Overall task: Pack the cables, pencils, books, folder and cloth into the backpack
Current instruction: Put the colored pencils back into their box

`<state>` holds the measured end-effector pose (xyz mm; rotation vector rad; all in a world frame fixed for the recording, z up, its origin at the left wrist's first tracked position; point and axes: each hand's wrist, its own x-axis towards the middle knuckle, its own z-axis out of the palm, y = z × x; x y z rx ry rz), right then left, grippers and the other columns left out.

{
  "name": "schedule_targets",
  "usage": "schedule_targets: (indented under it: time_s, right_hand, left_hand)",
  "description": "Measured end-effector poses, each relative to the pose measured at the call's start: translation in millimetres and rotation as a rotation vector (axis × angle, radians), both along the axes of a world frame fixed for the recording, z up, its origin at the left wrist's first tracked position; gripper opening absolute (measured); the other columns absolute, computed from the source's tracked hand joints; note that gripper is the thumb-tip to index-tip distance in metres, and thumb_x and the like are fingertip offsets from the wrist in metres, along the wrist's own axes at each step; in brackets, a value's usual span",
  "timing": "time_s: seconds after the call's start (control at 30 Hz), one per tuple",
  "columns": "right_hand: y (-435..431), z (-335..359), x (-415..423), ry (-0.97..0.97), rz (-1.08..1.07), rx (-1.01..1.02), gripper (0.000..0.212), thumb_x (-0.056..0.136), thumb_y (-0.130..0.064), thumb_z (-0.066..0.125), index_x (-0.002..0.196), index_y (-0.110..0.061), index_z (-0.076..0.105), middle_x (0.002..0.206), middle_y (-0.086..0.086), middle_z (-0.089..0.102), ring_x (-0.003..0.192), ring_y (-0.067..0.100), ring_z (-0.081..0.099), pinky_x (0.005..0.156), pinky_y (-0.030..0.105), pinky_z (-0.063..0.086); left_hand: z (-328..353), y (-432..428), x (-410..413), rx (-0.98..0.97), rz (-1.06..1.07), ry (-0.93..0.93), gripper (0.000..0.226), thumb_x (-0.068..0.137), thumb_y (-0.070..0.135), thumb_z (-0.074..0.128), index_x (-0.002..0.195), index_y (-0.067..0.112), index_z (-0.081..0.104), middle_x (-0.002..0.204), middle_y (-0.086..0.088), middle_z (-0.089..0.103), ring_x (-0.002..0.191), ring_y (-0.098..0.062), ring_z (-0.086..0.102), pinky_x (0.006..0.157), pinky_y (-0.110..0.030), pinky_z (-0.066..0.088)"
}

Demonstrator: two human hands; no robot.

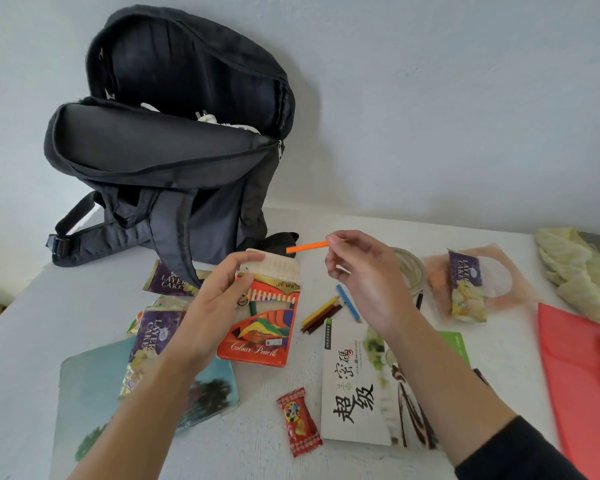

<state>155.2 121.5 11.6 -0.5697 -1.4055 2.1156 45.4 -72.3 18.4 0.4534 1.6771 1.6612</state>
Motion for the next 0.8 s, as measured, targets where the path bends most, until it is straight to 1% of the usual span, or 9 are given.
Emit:
schedule_targets:
  time_s: [0.1,0.2,0.27,0.37,0.47,0.57,0.63,0.7,0.8]
  right_hand:
    - [-3,-6,1,-0.142,-0.027,0.175,0.012,0.097,-0.012,0.068,0.096,0.000,0.070,0.070,0.009,0.061,0.067,0.021,0.053,0.064,0.035,0.041]
    - [-3,-11,5,-0.283,-0.020,0.323,0.019,0.098,-0.022,0.068,0.091,-0.005,0.072,0.064,0.007,0.059,0.066,0.023,0.052,0.067,0.037,0.042]
    - [-1,-12,7,-0.348,0.028,0.461,0.023,0.100,-0.026,0.065,0.089,-0.007,0.070,0.062,0.005,0.059,0.062,0.018,0.053,0.067,0.033,0.044]
    - [1,-9,9,-0.448,0.121,0.715,0.023,0.101,-0.031,0.062,0.083,-0.017,0.066,0.061,-0.001,0.059,0.058,0.011,0.052,0.065,0.032,0.045]
    - [8,-6,12,-0.531,0.185,0.862,0.022,0.100,-0.034,0.063,0.081,-0.024,0.065,0.063,-0.007,0.058,0.060,0.011,0.053,0.064,0.031,0.044]
    - [12,-1,15,-0.557,0.300,0.898,0.020,0.097,-0.034,0.068,0.083,-0.021,0.069,0.066,-0.005,0.061,0.058,0.007,0.051,0.059,0.024,0.041]
    - [8,0,17,-0.513,0.364,0.818,0.017,0.095,-0.029,0.071,0.086,-0.015,0.070,0.066,0.000,0.064,0.057,0.006,0.055,0.056,0.021,0.043]
    - [2,-3,16,-0.430,0.371,0.692,0.015,0.092,-0.023,0.076,0.091,-0.009,0.070,0.072,0.009,0.070,0.061,0.010,0.063,0.059,0.023,0.051]
    - [-3,-7,14,-0.380,0.345,0.641,0.017,0.085,-0.020,0.083,0.092,-0.009,0.072,0.074,0.003,0.071,0.066,0.007,0.063,0.066,0.021,0.050]
  left_hand:
    - [1,-1,9,-0.010,-0.048,0.040,0.021,0.108,0.021,0.046,0.120,0.027,0.062,0.090,-0.005,0.077,0.082,-0.024,0.078,0.058,-0.027,0.060]
    - [-1,-2,16,-0.040,-0.074,0.104,0.020,0.105,0.027,0.052,0.117,0.035,0.065,0.096,-0.014,0.076,0.089,-0.033,0.077,0.068,-0.035,0.063]
    - [-3,-2,20,-0.042,-0.076,0.081,0.022,0.106,0.025,0.051,0.116,0.036,0.067,0.099,-0.020,0.074,0.091,-0.038,0.075,0.070,-0.036,0.062]
    - [-9,-5,25,-0.062,-0.090,0.043,0.026,0.108,0.023,0.047,0.119,0.036,0.068,0.106,-0.024,0.071,0.099,-0.045,0.071,0.079,-0.048,0.058]
    - [-13,-8,29,-0.084,-0.087,0.005,0.028,0.109,0.027,0.045,0.120,0.038,0.068,0.108,-0.024,0.071,0.100,-0.046,0.071,0.089,-0.058,0.056]
    - [-10,-9,29,-0.093,-0.054,0.004,0.029,0.109,0.027,0.045,0.117,0.037,0.071,0.110,-0.030,0.068,0.101,-0.049,0.069,0.081,-0.051,0.057]
    - [-7,-7,27,-0.094,-0.037,0.027,0.028,0.108,0.026,0.047,0.114,0.037,0.072,0.109,-0.028,0.068,0.093,-0.041,0.072,0.073,-0.042,0.057]
    - [-2,-5,26,-0.082,-0.031,0.021,0.027,0.107,0.027,0.048,0.112,0.036,0.073,0.107,-0.027,0.068,0.088,-0.034,0.070,0.070,-0.038,0.057]
    - [3,-3,26,-0.075,-0.030,0.003,0.026,0.107,0.027,0.049,0.110,0.036,0.074,0.099,-0.025,0.070,0.082,-0.032,0.069,0.065,-0.035,0.057]
